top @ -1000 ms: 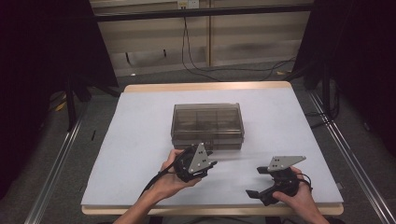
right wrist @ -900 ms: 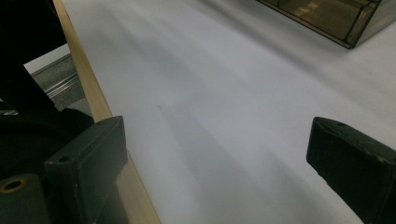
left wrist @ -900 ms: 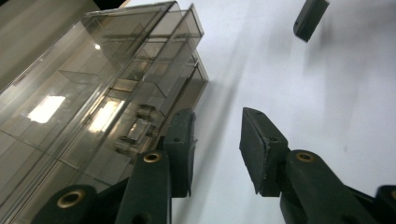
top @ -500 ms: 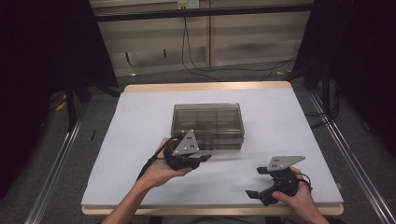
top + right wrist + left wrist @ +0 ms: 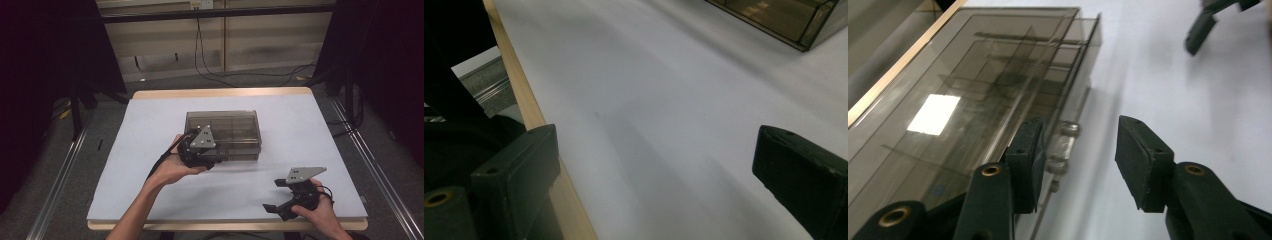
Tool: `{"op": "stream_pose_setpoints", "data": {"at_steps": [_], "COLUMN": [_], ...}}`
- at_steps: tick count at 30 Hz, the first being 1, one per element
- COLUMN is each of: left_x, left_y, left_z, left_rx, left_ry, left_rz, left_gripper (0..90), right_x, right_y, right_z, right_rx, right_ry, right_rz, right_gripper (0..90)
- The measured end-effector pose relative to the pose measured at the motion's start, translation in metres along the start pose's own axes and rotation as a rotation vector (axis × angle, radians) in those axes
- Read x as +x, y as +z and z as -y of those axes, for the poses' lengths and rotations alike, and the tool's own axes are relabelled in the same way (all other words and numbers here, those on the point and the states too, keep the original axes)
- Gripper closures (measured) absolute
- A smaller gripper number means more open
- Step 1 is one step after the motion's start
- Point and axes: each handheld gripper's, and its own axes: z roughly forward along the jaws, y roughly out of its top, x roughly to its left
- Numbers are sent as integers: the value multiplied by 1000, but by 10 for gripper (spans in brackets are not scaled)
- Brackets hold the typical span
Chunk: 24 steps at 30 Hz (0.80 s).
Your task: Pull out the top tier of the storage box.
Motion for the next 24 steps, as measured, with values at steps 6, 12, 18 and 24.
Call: {"op": "stream_pose_setpoints", "data": {"at_steps": [6, 12, 18, 24], "left_x": [9, 12, 13, 10], "left_y": [6, 11, 18, 24], "left_z": [1, 0, 1, -1], "left_rx": [38, 75, 100, 135], "left_ry": [-9, 12, 25, 51], "left_rz": [9, 18, 29, 42], "left_gripper": [519, 543, 557, 569], "right_x": [0, 0, 0, 0], "right_y": [0, 0, 0, 0], "right_z": [0, 0, 0, 0], "right_rx": [2, 1, 4, 5], "right_ry": [1, -1, 1, 3], "right_rz": [1, 0, -1, -2], "right_gripper": [50, 50, 50, 50]}}
